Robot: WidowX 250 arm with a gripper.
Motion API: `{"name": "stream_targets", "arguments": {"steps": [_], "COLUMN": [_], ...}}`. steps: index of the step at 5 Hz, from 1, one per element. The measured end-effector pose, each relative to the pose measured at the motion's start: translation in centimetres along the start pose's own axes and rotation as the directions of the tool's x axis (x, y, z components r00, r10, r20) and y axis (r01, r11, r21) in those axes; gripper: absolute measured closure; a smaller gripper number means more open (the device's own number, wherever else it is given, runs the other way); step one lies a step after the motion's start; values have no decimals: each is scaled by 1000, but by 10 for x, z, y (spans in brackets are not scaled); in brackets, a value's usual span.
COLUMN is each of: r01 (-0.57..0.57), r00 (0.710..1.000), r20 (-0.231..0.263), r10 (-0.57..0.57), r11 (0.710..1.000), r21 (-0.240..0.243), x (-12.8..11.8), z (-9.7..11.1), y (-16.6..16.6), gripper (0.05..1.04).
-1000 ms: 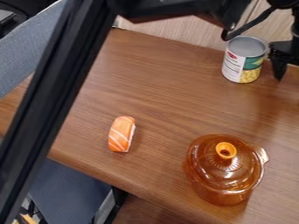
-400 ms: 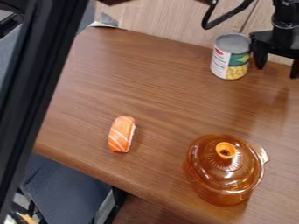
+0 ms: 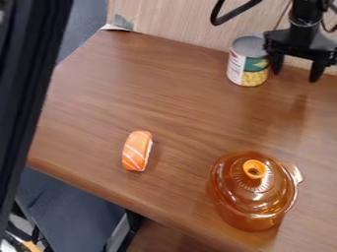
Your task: Move the can to middle upper side of the table
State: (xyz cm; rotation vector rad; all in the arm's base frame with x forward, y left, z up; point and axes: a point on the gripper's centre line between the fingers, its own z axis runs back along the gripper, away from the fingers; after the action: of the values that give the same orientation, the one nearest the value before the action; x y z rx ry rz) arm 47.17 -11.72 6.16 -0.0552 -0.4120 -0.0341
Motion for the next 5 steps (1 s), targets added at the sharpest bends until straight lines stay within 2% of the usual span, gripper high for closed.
{"name": "stream_targets", "arguments": {"steps": [2,3,5], "r01": [-85,-112,-166], "r00": [996,993,985], "r20": [43,36,64], "r10": [82,109,158], "r11": [995,990,974], "r21": [60,90,152], "x": [5,1,2], "z": [15,12,20], "y": [36,51,82], "gripper": [83,83,83]}}
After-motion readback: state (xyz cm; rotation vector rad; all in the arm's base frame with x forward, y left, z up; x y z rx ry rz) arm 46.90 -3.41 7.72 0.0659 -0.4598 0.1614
